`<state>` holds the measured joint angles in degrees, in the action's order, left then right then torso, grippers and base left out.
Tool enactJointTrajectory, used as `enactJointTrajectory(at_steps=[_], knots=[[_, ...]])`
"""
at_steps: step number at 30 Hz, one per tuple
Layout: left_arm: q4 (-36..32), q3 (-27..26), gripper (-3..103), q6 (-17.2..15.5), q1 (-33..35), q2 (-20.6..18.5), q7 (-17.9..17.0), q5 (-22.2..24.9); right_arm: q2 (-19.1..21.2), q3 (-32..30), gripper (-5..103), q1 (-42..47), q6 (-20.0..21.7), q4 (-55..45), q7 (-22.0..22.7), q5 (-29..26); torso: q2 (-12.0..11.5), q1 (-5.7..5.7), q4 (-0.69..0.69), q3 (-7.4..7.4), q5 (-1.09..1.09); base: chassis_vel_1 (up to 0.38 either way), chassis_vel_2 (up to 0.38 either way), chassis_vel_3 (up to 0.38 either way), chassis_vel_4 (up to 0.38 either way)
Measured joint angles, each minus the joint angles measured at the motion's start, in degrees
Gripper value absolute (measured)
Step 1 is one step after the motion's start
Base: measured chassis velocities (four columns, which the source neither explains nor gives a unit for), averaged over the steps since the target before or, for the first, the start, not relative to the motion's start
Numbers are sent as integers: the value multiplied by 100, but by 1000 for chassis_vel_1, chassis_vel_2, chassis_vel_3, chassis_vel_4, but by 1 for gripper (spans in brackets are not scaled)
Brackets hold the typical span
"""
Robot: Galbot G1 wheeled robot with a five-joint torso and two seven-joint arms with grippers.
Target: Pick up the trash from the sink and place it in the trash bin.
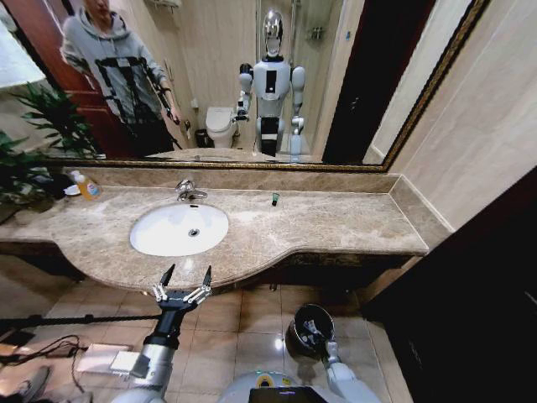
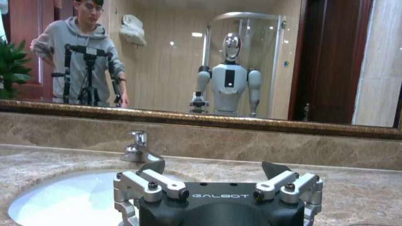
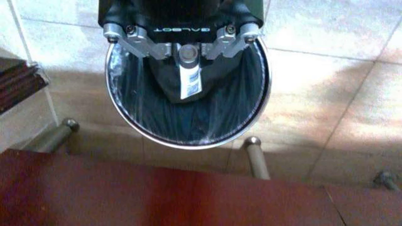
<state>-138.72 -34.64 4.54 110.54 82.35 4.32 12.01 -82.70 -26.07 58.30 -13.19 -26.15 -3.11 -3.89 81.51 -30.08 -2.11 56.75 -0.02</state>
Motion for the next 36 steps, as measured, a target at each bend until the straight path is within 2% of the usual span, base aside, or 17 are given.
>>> enactJointTrajectory(at_steps=[4, 5, 7, 9, 13, 14, 16, 19, 21, 24, 28, 29, 31, 33, 36], knots=[[0, 0, 100, 0, 0, 0, 0, 0, -1, -28, 41, -77, 28, 188, 0, 4, 0, 0, 0, 0, 1, 0, 0, 0, 0], [0, 0, 100, 0, 0, 0, 0, 0, -1, -28, 41, -77, 28, 188, 0, 4, 0, 0, 0, 0, 1, 0, 0, 0, 0], [0, 0, 100, 0, 0, 0, 0, 0, -2, -31, 51, -78, 37, 190, 1, 4, 0, 0, 0, 0, 2, 0, 0, 0, 0], [0, 0, 100, 0, 0, 0, 0, 0, 1, -31, 51, -75, 36, 186, 1, 4, 0, 0, 0, 0, 2, 0, 0, 0, 0], [0, 0, 100, 0, 0, 0, 0, 0, 11, -28, 73, 10, 29, -2, -1, -7, 0, 0, 0, 0, 1, 0, 0, 0, 0], [0, 0, 100, 0, 0, 0, 0, 0, 11, -28, 73, 10, 29, -2, -1, -7, 0, 0, 0, 0, 1, 0, 0, 0, 0], [0, 0, 100, 0, 0, 0, 0, 0, -5, -31, 84, 107, 122, -208, 42, -54, 0, 0, 0, 0, 2, 0, 0, 0, 0], [-1, 0, 100, 0, 0, 0, 0, 0, -19, -33, 89, 285, 288, -648, 98, -157, 0, 0, 0, 0, 2, 0, 0, 0, 0], [0, 0, 100, 0, 0, 0, 0, 0, -17, -36, 99, 481, 368, -1070, 126, -184, 0, 0, -1, 0, 1, 0, 0, 0, 0], [0, 0, 100, 0, 0, 0, 0, 0, 0, -50, 100, 727, 391, -1543, 163, -182, 0, 0, 0, 0, 2, 0, 0, 0, 0], [0, 0, 100, 0, 0, 0, 0, 0, 21, -155, 100, 1426, 568, -2863, 287, -490, 0, 0, 0, 0, 2, 0, 0, 0, 0], [0, 0, 100, 0, 0, 0, 0, 0, 21, -155, 100, 1426, 568, -2863, 287, -490, 0, 0, 0, 0, 2, 0, 0, 0, 0], [0, 0, 100, 0, 0, 0, 0, 0, 52, -219, 100, 1781, 599, -3559, 396, -517, 0, 0, 0, 0, 2, 0, 0, 0, 0], [0, 0, 100, 0, 0, 0, 0, 0, 76, -280, 100, 1971, 564, -3939, 449, -406, 1, 0, 0, 0, 1, 0, 0, 0, 0], [0, 0, 100, 0, 0, 0, -1, 0, 60, -553, 100, 2427, 141, -4794, 650, 324, 0, 0, 0, 0, 2, 0, 0, 0, 0]])
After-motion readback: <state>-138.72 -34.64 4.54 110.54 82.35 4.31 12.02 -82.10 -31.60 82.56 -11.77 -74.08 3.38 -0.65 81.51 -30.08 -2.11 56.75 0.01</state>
